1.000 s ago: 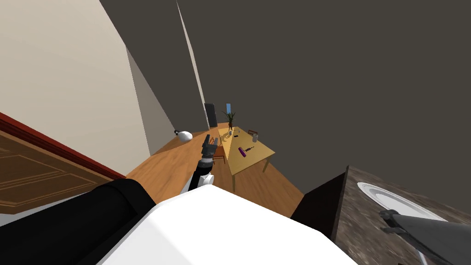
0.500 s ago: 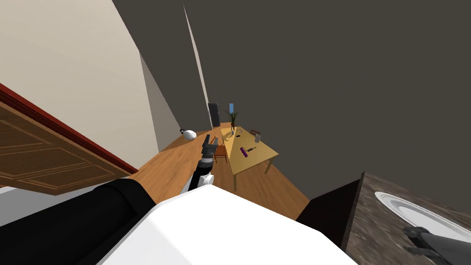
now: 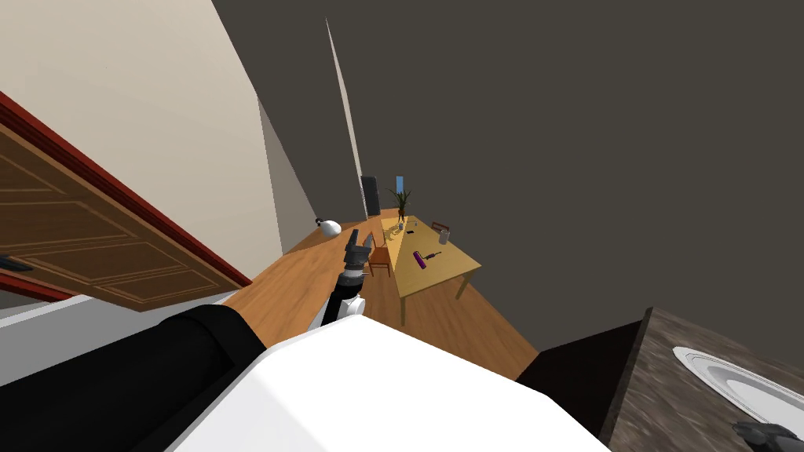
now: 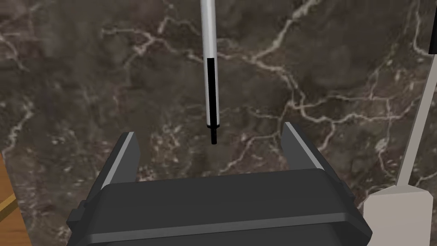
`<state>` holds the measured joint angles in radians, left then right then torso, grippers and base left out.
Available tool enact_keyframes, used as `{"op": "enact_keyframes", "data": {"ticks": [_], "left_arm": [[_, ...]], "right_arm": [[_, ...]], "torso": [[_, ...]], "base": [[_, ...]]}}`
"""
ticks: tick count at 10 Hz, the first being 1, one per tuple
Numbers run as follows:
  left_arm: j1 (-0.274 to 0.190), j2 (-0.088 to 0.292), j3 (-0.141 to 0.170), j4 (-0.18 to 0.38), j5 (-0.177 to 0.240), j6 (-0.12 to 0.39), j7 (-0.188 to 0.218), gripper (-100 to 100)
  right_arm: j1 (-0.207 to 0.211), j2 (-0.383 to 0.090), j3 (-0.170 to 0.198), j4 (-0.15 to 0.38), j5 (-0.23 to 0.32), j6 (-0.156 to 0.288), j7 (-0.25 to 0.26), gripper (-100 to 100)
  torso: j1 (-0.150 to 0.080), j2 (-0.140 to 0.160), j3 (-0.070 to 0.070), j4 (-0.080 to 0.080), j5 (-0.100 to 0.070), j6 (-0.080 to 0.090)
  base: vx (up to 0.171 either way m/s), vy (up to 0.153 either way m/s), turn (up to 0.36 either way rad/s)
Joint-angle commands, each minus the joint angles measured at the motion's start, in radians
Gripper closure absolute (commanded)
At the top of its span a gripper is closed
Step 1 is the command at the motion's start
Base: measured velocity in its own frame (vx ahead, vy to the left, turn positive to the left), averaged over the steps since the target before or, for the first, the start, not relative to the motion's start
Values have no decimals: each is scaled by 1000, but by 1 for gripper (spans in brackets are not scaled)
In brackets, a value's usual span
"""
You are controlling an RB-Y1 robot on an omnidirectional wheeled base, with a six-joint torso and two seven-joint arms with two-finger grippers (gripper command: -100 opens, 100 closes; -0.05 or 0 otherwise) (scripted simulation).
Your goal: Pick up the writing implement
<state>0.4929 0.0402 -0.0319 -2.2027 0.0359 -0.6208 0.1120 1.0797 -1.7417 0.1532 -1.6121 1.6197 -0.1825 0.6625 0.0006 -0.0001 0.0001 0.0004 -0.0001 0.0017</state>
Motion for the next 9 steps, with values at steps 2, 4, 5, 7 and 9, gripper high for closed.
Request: {"op": "enact_keyframes", "data": {"ticks": [2,4,5,7,9], "left_arm": [[0,0,0,0,0,0,0,0],[0,0,0,0,0,0,0,0],[0,0,0,0,0,0,0,0],[0,0,0,0,0,0,0,0],[0,0,0,0,0,0,0,0]], "right_arm": [[22,-17,36,-6,27,58,-69,-100],[44,-31,66,-11,46,107,-100,-100],[44,-31,66,-11,49,107,-104,-100],[65,-46,96,-16,71,156,-163,-100],[86,-60,127,-21,94,201,-209,-100]], "torso": [[0,0,0,0,0,-1],[0,0,0,0,0,-1],[0,0,0,0,0,0],[1,0,0,0,0,0],[0,0,0,0,0,0]], "base": [[-4,-9,97],[-7,-10,99],[-2,-6,-16],[-1,-1,71],[-5,-11,87]]}}
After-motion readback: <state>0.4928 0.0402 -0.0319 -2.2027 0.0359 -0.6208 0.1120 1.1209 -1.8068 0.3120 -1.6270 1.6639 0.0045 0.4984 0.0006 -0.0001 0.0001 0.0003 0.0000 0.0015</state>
